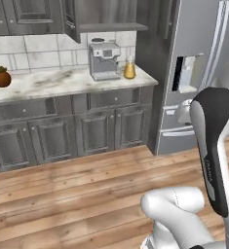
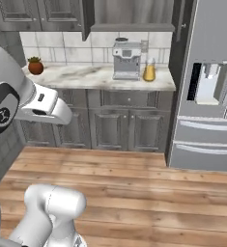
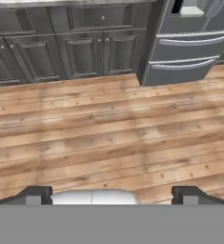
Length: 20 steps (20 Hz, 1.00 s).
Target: There is a tray on the dining counter. Grab the cup, mug, and pitcher and place them on the tray. The pitcher may be placed next to the tray if it cannot fit the tray.
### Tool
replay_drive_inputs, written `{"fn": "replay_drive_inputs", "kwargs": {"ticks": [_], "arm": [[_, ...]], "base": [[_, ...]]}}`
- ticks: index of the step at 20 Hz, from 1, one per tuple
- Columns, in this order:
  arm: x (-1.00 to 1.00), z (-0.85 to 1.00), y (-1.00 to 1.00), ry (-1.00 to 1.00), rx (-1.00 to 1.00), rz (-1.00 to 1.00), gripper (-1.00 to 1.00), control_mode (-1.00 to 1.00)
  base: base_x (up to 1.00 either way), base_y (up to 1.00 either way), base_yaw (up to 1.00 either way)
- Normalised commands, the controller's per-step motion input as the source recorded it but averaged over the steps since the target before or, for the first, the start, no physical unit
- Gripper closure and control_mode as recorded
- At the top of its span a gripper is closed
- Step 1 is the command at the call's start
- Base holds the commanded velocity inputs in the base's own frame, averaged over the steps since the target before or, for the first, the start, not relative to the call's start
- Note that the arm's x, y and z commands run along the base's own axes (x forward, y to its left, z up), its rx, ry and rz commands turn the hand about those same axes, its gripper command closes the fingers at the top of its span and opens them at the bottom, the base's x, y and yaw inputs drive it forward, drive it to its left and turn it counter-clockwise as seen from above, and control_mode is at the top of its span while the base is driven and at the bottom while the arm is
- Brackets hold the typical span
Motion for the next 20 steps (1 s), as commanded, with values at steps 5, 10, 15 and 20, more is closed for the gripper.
{"fn": "replay_drive_inputs", "kwargs": {"ticks": [5, 10, 15, 20], "arm": [[0.0, 0.0, 0.0, 0.0, 0.0, 0.0, -1.0, 1.0], [0.0, 0.0, 0.0, 0.0, 0.0, 0.0, -1.0, 1.0], [0.0, 0.0, 0.0, 0.0, 0.0, 0.0, -1.0, 1.0], [0.0, 0.0, 0.0, 0.0, 0.0, 0.0, -1.0, 1.0]], "base": [[1.0, 0.14, 0.01], [0.98, 0.0, 0.01], [1.0, 0.0, 0.01], [1.0, 0.0, 0.03]]}}
